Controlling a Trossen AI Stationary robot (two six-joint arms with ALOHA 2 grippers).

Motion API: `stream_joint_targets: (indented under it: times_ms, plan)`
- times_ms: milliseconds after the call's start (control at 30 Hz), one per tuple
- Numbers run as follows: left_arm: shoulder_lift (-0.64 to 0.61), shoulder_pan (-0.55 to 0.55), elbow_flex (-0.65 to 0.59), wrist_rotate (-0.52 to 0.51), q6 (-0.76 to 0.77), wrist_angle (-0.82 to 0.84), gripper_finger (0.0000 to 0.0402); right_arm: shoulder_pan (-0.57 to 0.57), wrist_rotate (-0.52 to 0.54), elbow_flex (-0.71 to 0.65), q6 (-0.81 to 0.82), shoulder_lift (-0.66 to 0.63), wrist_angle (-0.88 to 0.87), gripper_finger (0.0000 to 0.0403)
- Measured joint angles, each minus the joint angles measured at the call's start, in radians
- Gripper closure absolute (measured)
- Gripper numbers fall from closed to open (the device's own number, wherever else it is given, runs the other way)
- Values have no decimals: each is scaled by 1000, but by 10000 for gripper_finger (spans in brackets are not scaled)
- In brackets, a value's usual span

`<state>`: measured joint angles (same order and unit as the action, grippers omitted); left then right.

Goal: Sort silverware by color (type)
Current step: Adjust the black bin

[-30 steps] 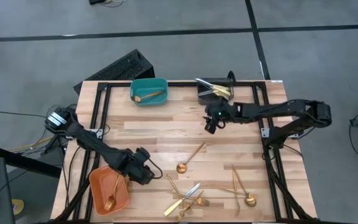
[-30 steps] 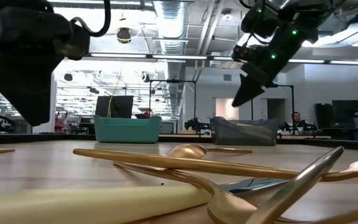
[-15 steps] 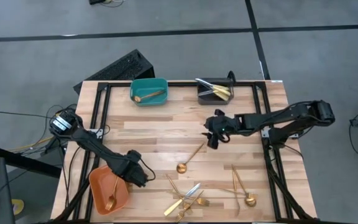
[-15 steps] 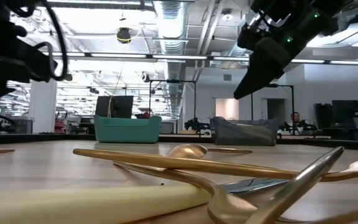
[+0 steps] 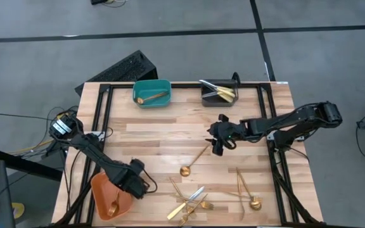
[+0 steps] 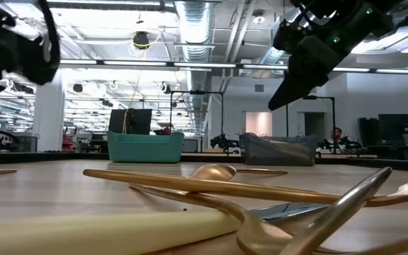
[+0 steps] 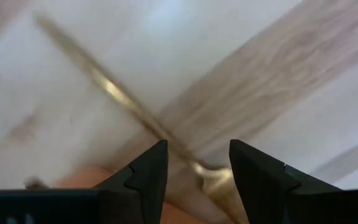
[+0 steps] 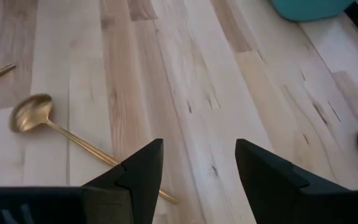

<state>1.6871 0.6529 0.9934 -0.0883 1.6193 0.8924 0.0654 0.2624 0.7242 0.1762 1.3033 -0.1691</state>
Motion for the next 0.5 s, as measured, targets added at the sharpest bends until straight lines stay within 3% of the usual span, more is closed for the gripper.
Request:
stream_joint_targets:
  times_ms: [100, 233, 267, 333, 500]
  plan:
    - [1, -7, 48, -157, -111, 2, 242, 0, 11, 0, 12, 0, 20, 177]
    - [1, -35, 169, -655, -332, -8, 242, -27, 137, -1, 8, 35, 260, 177]
    - [-1, -53, 185, -734, -377, -6, 242, -42, 154, -1, -4, 48, 325, 177]
    - [-3, -113, 205, -734, -403, 37, 242, -76, 141, 0, -24, 81, 460, 177]
    - [-6, -232, 122, -519, -433, 172, 242, -170, 65, 0, -108, 132, 532, 177]
